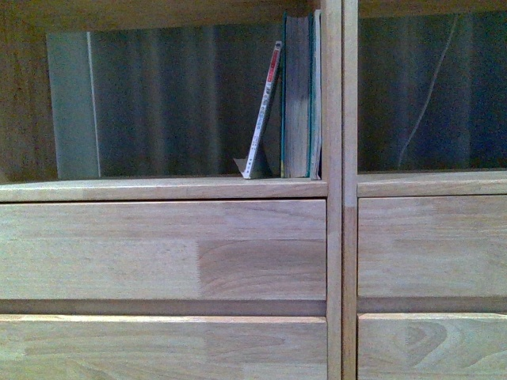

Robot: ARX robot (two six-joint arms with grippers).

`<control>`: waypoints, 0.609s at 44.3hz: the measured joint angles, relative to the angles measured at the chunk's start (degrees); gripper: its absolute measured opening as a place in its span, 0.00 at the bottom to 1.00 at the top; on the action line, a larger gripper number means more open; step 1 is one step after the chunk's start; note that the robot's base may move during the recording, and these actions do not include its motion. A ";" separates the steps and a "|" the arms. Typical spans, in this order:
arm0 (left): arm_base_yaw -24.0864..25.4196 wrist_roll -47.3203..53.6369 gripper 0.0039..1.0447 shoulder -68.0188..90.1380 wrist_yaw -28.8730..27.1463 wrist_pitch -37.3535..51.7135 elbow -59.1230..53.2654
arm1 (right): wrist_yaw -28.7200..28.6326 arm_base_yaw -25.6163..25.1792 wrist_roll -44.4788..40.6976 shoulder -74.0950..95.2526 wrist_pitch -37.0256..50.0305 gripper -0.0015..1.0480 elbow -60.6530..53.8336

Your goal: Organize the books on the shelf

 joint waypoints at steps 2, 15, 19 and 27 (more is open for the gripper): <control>0.00 0.00 0.02 -0.70 0.02 -0.33 -0.33 | 0.00 0.00 0.00 -0.28 0.07 0.03 -0.33; 0.00 0.00 0.02 -4.46 0.02 -2.82 -1.46 | -0.02 0.00 0.00 -1.62 0.46 0.03 -1.81; 0.00 0.02 0.02 -6.27 0.02 -2.40 -3.30 | 0.00 0.00 0.00 -1.99 0.50 0.03 -2.36; 0.02 0.00 0.02 -13.49 0.07 -11.37 -3.28 | -0.02 -0.02 -0.04 -4.20 0.79 0.03 -4.24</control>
